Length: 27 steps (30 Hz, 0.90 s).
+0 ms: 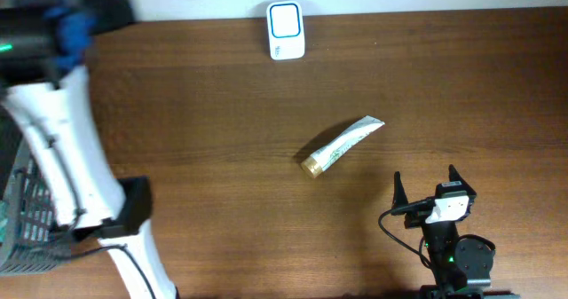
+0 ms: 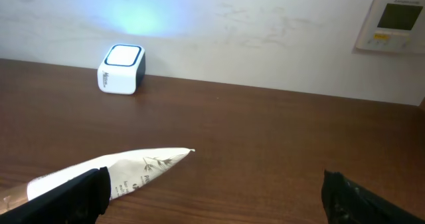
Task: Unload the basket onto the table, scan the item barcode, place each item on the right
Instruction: 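Move the left gripper back into the basket and grasp the mint-green packet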
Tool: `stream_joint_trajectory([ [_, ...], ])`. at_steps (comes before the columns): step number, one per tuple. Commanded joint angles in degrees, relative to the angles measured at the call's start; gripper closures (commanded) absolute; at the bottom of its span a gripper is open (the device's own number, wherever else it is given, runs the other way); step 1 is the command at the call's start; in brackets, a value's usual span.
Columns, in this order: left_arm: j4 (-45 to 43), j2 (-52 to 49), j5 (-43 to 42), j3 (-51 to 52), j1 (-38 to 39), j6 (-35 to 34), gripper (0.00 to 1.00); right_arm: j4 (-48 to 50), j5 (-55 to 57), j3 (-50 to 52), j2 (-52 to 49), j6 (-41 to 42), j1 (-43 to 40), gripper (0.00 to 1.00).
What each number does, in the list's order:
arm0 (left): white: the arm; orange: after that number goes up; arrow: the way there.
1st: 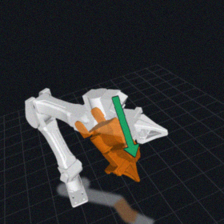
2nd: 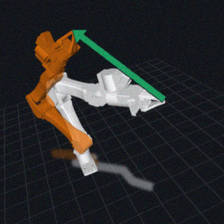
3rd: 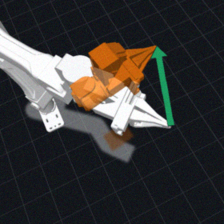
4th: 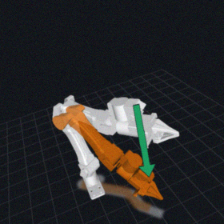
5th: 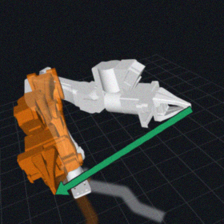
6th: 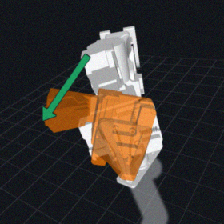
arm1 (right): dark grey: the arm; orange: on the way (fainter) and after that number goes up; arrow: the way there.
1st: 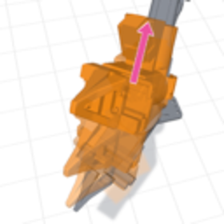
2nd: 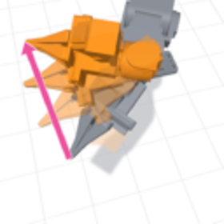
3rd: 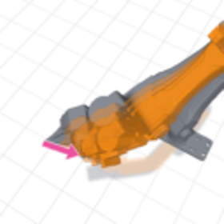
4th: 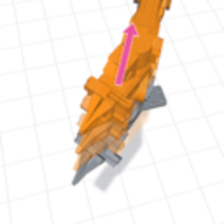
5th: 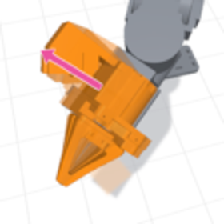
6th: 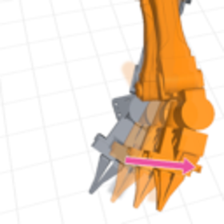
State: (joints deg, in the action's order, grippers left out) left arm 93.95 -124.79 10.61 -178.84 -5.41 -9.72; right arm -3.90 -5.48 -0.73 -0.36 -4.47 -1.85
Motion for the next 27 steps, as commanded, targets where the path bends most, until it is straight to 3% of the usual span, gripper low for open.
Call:
stream_joint_trajectory([
  [1, 2.8, 1.8, 3.6, -0.3, -11.4, -7.4, 0.03, -0.2, 0.1, 0.4, 0.2, 0.4, -0.4, 0.02],
  [4, 2.8, 1.8, -1.4, 1.6, -21.5, -8.1, 0.04, -0.2, 0.1, 0.4, 0.2, 0.4, -0.4, 0.02],
  [8, 2.8, 2.4, -5.0, 5.7, -29.2, -8.2, 0.04, -0.2, 0.1, 0.4, 0.2, 0.4, -0.4, 0.02],
  [14, 2.8, 3.2, -7.9, 20.0, -39.9, -8.9, 0.04, -0.2, 0.1, 0.4, 0.2, 0.4, -0.4, 0.02],
  [19, 0.0, 3.2, -7.5, 32.5, -44.0, -9.1, 0.05, -0.2, 0.1, 0.4, 0.2, 0.4, -0.4, 0.02],
  [27, -10.1, 3.2, 1.6, 53.7, -44.4, -9.1, 0.09, -0.2, 0.1, 0.4, 0.2, 0.4, -0.4, 0.02],
])
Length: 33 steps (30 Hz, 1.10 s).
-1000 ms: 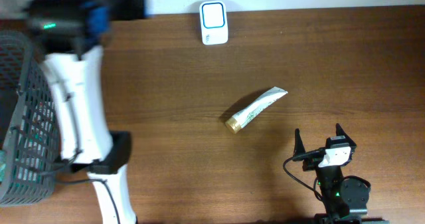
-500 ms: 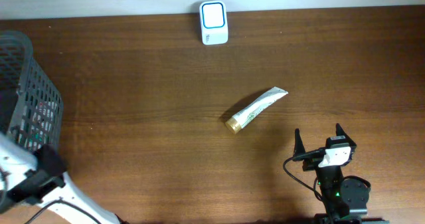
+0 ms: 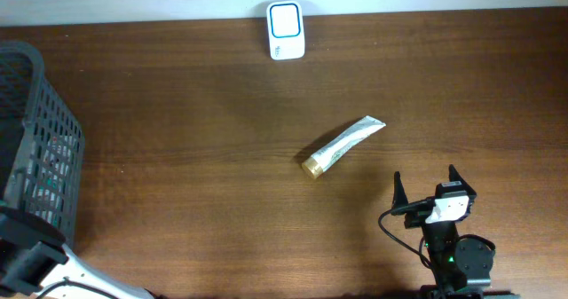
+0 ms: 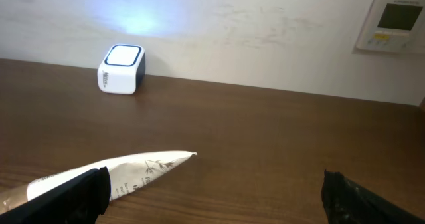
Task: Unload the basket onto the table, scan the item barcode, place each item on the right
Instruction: 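Move the left gripper back into the basket and grasp the mint-green packet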
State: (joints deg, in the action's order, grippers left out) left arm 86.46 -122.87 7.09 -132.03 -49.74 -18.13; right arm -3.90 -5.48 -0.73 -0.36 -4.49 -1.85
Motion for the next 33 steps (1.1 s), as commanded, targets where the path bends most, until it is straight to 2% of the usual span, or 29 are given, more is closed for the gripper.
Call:
stream_joint_trajectory([
  [1, -3.8, 1.3, 5.9, 8.8, -0.2, -0.7, 0.11, -0.2, 0.1, 0.4, 0.2, 0.5, -0.4, 0.02],
  [3, -7.0, 1.3, 7.5, 13.2, -0.7, -0.7, 0.16, -0.2, 0.1, 0.4, 0.2, 0.5, -0.4, 0.02],
  [5, -10.8, 1.3, 9.5, 18.2, -0.9, -0.6, 0.26, -0.2, 0.1, 0.4, 0.2, 0.5, -0.4, 0.02],
  [7, -15.3, 1.3, 9.4, 22.5, -0.8, 2.4, 0.32, -0.2, 0.1, 0.4, 0.2, 0.5, -0.4, 0.02],
  [15, -23.5, 1.0, 9.7, 32.1, -0.7, 5.0, 0.41, -0.2, 0.1, 0.4, 0.2, 0.5, -0.4, 0.02],
  [22, -28.9, 1.0, 12.2, 39.1, -0.7, 5.0, 0.43, -0.2, 0.1, 0.4, 0.2, 0.5, -0.4, 0.02],
  [23, -29.0, 1.0, 12.2, 39.6, -0.7, 5.0, 0.5, -0.2, 0.1, 0.4, 0.2, 0.5, -0.4, 0.02],
  [26, -28.9, 1.0, 12.3, 39.4, -0.7, 5.0, 0.94, -0.2, 0.1, 0.4, 0.2, 0.5, -0.4, 0.02],
  [27, -28.9, 1.0, 12.2, 39.3, -0.7, 5.0, 1.0, -0.2, 0.1, 0.4, 0.2, 0.5, -0.4, 0.02],
  [33, -24.5, 1.7, 11.5, 32.9, -0.2, 4.9, 1.0, -0.2, 0.1, 0.4, 0.2, 0.5, -0.4, 0.02],
])
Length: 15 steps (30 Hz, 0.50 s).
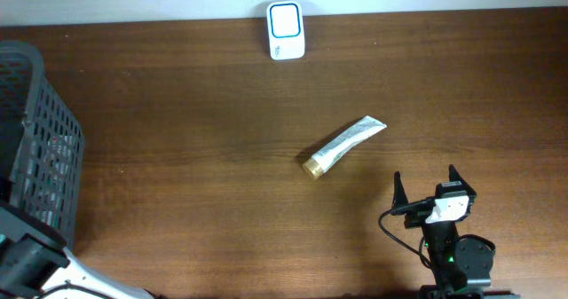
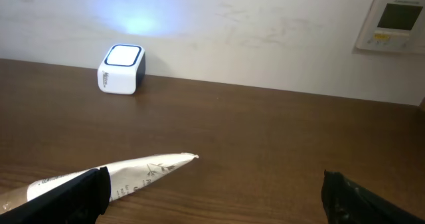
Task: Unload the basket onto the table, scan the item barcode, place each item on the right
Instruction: 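Move the left gripper back into the basket and grasp the mint-green packet, then carry the green packet with the left gripper and set it left of the tube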
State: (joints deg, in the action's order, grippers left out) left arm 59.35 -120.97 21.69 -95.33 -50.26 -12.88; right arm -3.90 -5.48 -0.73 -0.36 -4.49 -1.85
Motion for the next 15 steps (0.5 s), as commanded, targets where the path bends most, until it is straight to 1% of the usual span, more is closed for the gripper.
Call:
stream_joint_trajectory([
  [1, 3.4, 0.0, -3.7, -5.8, 0.5, -0.3, 1.0, -0.2, 0.1, 0.4, 0.2, 0.5, -0.4, 0.02],
  [3, 5.6, 0.9, -5.2, -11.1, 1.0, -0.3, 1.0, -0.2, 0.1, 0.4, 0.2, 0.5, -0.4, 0.02],
  [7, 9.5, 3.3, -11.3, -24.3, 2.9, -0.3, 1.0, -0.2, 0.1, 0.4, 0.2, 0.5, -0.4, 0.02],
  [8, 10.2, 4.7, -13.1, -29.4, 4.1, -0.3, 1.0, -0.2, 0.1, 0.4, 0.2, 0.5, -0.4, 0.02],
  [12, 11.0, 9.0, -13.6, -37.6, 8.5, -0.3, 1.0, -0.2, 0.1, 0.4, 0.2, 0.5, -0.4, 0.02],
  [15, 11.0, 13.3, -14.0, -41.0, 13.4, -0.3, 1.0, -0.2, 0.1, 0.4, 0.2, 0.5, -0.4, 0.02],
])
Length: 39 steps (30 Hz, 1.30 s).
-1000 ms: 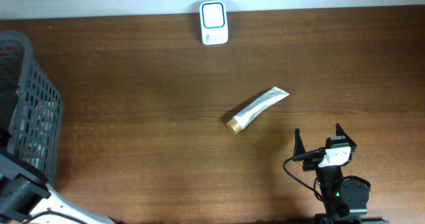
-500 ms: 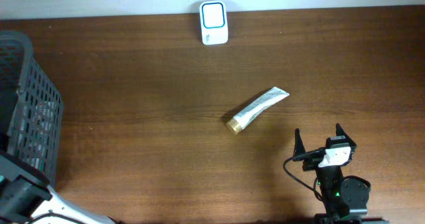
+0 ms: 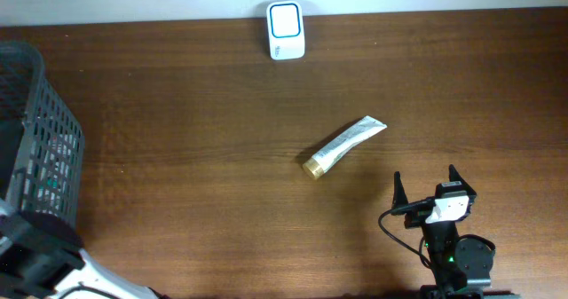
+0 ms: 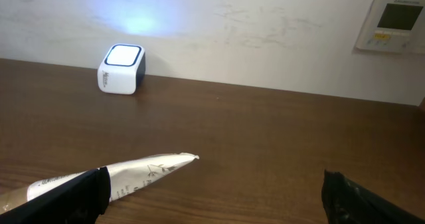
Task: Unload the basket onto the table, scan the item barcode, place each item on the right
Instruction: 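Carry the green packet with the left gripper and set it left of the tube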
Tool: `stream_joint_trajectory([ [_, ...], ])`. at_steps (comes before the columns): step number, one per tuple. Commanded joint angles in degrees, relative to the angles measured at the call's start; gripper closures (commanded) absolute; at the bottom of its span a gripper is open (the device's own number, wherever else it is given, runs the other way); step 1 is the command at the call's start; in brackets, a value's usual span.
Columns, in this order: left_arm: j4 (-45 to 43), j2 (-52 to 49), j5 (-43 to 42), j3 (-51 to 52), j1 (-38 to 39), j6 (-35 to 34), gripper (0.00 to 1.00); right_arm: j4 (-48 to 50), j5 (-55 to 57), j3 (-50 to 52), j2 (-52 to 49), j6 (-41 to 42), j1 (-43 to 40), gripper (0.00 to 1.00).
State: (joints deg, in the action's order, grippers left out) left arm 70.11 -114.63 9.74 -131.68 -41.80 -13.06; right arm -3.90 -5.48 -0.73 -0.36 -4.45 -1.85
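A white tube with a gold cap (image 3: pixel 344 145) lies slanted on the brown table, right of the middle. In the right wrist view its flat crimped end (image 4: pixel 146 169) points right, just ahead of the left finger. The scanner, a white box with a blue-rimmed face (image 3: pixel 286 30), stands at the far edge by the wall and also shows in the wrist view (image 4: pixel 121 68). My right gripper (image 3: pixel 426 180) is at the near right, open and empty, below and right of the tube; in its own view (image 4: pixel 216 197) the fingers stand wide apart. My left gripper is out of view.
A dark mesh basket (image 3: pixel 35 148) holding some items stands at the left edge. Part of the left arm (image 3: pixel 40 259) shows in the near left corner. A wall thermostat (image 4: pixel 396 23) hangs behind the table at the right.
The piece of the left arm in the near left corner has shifted slightly. The tube, the scanner and the right gripper are where they were.
At first the white left arm reached across the left side of the table, covering the basket. A moment later it was back in the near left corner, with the basket uncovered. The tube has stayed right of the middle, settling only slightly, and the right gripper has stayed open.
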Motion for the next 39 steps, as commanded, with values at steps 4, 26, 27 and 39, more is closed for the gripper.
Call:
stream_joint_trajectory([
  [4, 1.3, 12.5, -2.0, -5.1, 14.3, 0.0, 1.0, -0.2, 0.1, 0.4, 0.2, 0.4, -0.4, 0.02],
  [26, -16.4, 13.0, -5.3, 44.5, 62.4, -0.6, 1.0, -0.2, 0.1, 0.4, 0.2, 0.4, -0.4, 0.02],
  [27, -18.8, 13.0, -5.3, 46.7, 63.6, -0.6, 1.0, -0.2, 0.1, 0.4, 0.2, 0.4, -0.4, 0.02],
  [39, -38.1, 9.7, -4.0, 61.4, 71.2, -0.5, 1.0, -0.2, 0.1, 0.4, 0.2, 0.4, -0.4, 0.02],
])
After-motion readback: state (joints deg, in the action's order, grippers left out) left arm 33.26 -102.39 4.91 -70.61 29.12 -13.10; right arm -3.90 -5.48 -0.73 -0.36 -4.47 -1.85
